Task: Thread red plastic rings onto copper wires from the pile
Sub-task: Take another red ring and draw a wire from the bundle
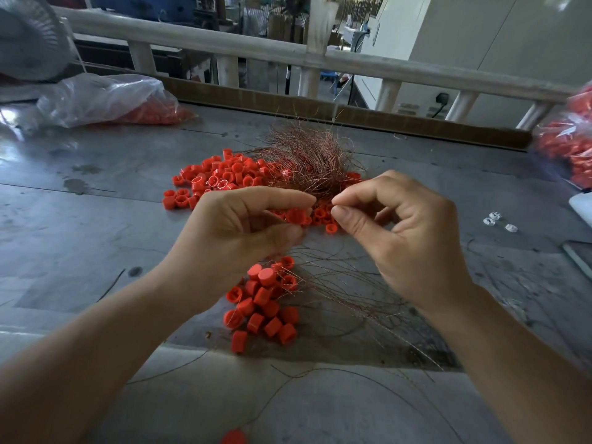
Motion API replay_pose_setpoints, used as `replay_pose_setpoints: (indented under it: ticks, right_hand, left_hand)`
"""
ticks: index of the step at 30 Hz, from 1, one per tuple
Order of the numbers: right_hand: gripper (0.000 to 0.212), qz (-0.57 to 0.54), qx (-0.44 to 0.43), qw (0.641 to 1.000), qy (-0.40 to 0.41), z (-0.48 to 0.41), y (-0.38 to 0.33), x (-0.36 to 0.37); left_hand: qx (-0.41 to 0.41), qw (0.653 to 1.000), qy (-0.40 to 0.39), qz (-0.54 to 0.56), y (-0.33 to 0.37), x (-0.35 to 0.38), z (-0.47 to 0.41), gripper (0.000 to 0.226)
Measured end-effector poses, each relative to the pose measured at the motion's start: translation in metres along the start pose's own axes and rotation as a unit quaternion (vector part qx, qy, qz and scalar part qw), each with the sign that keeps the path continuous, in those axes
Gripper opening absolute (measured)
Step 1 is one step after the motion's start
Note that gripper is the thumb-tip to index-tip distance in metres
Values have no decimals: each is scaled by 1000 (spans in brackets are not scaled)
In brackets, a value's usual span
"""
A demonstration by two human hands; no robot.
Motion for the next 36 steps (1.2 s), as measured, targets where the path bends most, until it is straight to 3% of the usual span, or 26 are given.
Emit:
replay_pose_setpoints:
  ticks: [23,36]
  right_hand:
    - [4,15,16,999,-24,3,0,4]
    - [7,5,51,998,-22,2,5,6]
  left_hand:
    - [-19,994,13,103,-6,-2,1,32]
    - [-12,997,-7,70,-8,-3,0,42]
Point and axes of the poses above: each hand's wrist, its own z-axis away from the middle knuckle, its own x-axis out of the palm, y = z × x, the point moved 9 cm from there along -z, towards the middle knuckle, and after that the axes turned 9 degrees about x, right-handed, at the moved point
